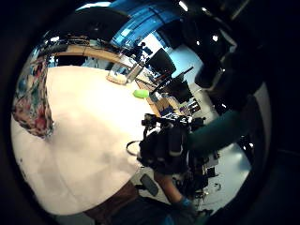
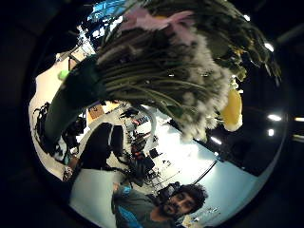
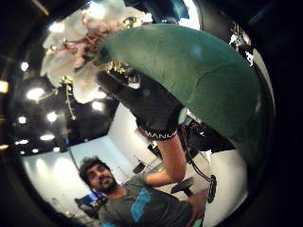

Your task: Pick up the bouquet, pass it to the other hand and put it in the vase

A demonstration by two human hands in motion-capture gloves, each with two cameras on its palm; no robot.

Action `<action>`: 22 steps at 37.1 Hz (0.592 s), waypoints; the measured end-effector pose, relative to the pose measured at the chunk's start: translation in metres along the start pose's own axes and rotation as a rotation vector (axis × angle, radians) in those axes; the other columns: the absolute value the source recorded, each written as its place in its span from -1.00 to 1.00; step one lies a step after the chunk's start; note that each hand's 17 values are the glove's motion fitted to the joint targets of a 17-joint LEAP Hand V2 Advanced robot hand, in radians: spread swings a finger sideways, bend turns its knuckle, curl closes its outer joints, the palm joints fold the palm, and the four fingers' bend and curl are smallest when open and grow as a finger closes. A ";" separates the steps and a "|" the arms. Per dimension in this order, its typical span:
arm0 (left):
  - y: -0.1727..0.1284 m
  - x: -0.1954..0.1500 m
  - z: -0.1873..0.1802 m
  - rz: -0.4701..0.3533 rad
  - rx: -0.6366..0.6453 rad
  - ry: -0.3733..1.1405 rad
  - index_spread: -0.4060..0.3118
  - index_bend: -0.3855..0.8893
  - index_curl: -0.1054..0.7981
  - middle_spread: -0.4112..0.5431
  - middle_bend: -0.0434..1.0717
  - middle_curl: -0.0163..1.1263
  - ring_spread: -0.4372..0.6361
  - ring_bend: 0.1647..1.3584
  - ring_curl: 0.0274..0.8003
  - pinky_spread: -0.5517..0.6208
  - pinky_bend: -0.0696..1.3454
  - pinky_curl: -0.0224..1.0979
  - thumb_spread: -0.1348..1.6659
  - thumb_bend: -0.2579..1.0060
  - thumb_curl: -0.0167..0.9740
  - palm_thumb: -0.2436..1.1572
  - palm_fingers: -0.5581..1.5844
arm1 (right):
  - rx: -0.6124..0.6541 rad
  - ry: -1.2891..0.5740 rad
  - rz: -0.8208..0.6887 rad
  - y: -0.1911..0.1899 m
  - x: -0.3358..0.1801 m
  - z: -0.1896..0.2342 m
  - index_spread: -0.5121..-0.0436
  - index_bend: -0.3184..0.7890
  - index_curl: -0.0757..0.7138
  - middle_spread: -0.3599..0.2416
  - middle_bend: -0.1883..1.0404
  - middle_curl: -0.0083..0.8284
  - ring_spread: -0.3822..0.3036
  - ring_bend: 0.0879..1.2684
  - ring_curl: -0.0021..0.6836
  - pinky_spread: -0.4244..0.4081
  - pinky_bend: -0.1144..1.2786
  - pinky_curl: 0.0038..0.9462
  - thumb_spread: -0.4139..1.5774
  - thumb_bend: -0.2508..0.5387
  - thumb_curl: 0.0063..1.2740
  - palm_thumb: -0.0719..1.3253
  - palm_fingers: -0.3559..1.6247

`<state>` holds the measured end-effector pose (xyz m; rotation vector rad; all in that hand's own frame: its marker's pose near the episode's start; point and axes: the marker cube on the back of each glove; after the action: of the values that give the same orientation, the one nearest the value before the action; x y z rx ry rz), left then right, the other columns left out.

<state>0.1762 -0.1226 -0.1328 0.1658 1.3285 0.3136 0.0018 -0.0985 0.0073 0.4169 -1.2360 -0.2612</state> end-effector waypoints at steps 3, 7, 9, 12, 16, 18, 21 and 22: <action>-0.001 0.002 0.005 0.005 0.013 0.016 0.00 -0.30 -0.44 -0.40 -0.44 -0.31 -0.31 -0.03 -0.22 0.06 -0.06 -0.27 0.19 -0.60 -0.19 0.11 0.10 | -0.022 -0.056 -0.017 0.001 -0.003 0.010 0.02 -0.13 0.28 -0.42 0.50 0.49 -0.44 0.60 0.64 -0.67 0.34 0.03 0.22 -0.42 0.06 0.47 0.68; -0.007 -0.002 0.006 0.045 0.059 0.063 -0.16 -0.26 -0.42 -0.53 -0.45 -0.32 -0.47 -0.05 -0.24 -0.16 -0.03 -0.28 0.17 -0.60 -0.16 0.20 0.28 | -0.055 -0.157 0.007 0.005 -0.018 0.026 0.01 -0.13 0.29 -0.42 0.50 0.50 -0.44 0.60 0.64 -0.67 0.33 0.03 0.21 -0.42 0.06 0.46 0.68; -0.009 -0.001 0.003 0.085 0.093 0.061 -0.23 -0.24 -0.40 -0.58 -0.47 -0.32 -0.56 -0.06 -0.23 -0.29 0.00 -0.27 0.17 -0.60 -0.14 0.24 0.38 | -0.068 -0.166 0.013 0.007 -0.021 0.030 0.01 -0.13 0.30 -0.42 0.50 0.50 -0.44 0.60 0.64 -0.67 0.33 0.03 0.21 -0.42 0.07 0.46 0.68; -0.014 -0.001 -0.005 0.176 0.121 -0.008 -0.36 -0.21 -0.36 -0.68 -0.42 -0.30 -0.69 -0.10 -0.23 -0.45 -0.01 -0.28 0.13 -0.58 -0.09 0.34 0.55 | -0.077 -0.096 -0.013 0.007 -0.013 0.031 0.01 -0.13 0.31 -0.42 0.50 0.50 -0.44 0.60 0.64 -0.67 0.33 0.02 0.21 -0.42 0.07 0.46 0.68; -0.003 0.007 0.000 0.054 0.055 0.058 -0.47 -0.25 -0.35 -0.79 -0.15 -0.19 -0.79 -0.01 -0.11 -0.61 -0.01 -0.24 -0.04 -0.59 0.02 0.45 0.72 | -0.079 0.042 -0.082 0.004 0.004 0.031 0.01 -0.13 0.32 -0.42 0.50 0.50 -0.44 0.60 0.63 -0.67 0.32 0.02 0.20 -0.43 0.08 0.46 0.68; -0.001 0.012 0.002 0.053 0.024 0.087 -0.52 -0.22 -0.33 -0.81 -0.08 -0.15 -0.81 0.04 -0.07 -0.64 -0.02 -0.24 -0.07 -0.60 0.05 0.49 0.74 | -0.083 0.023 -0.058 0.006 0.002 0.034 0.01 -0.13 0.32 -0.42 0.49 0.50 -0.44 0.60 0.63 -0.67 0.32 0.02 0.20 -0.43 0.08 0.45 0.67; -0.008 -0.003 -0.003 0.085 0.009 0.047 -0.56 -0.18 -0.29 -0.82 -0.02 -0.10 -0.83 0.07 -0.02 -0.68 0.00 -0.22 -0.12 -0.60 0.11 0.54 0.75 | -0.099 -0.056 -0.042 0.007 -0.012 0.037 0.01 -0.12 0.33 -0.42 0.46 0.50 -0.43 0.59 0.63 -0.67 0.30 0.01 0.20 -0.43 0.09 0.45 0.66; -0.013 -0.013 -0.007 0.101 0.009 0.019 -0.58 -0.17 -0.27 -0.83 -0.01 -0.09 -0.83 0.07 -0.01 -0.69 0.00 -0.22 -0.14 -0.61 0.12 0.55 0.74 | -0.109 -0.074 -0.035 0.007 -0.015 0.038 0.01 -0.12 0.34 -0.42 0.46 0.50 -0.44 0.58 0.62 -0.69 0.29 0.01 0.20 -0.43 0.08 0.44 0.66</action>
<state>0.1689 -0.1396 -0.1262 0.2385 1.3427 0.3960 -0.0388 -0.0919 0.0078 0.3369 -1.2817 -0.3751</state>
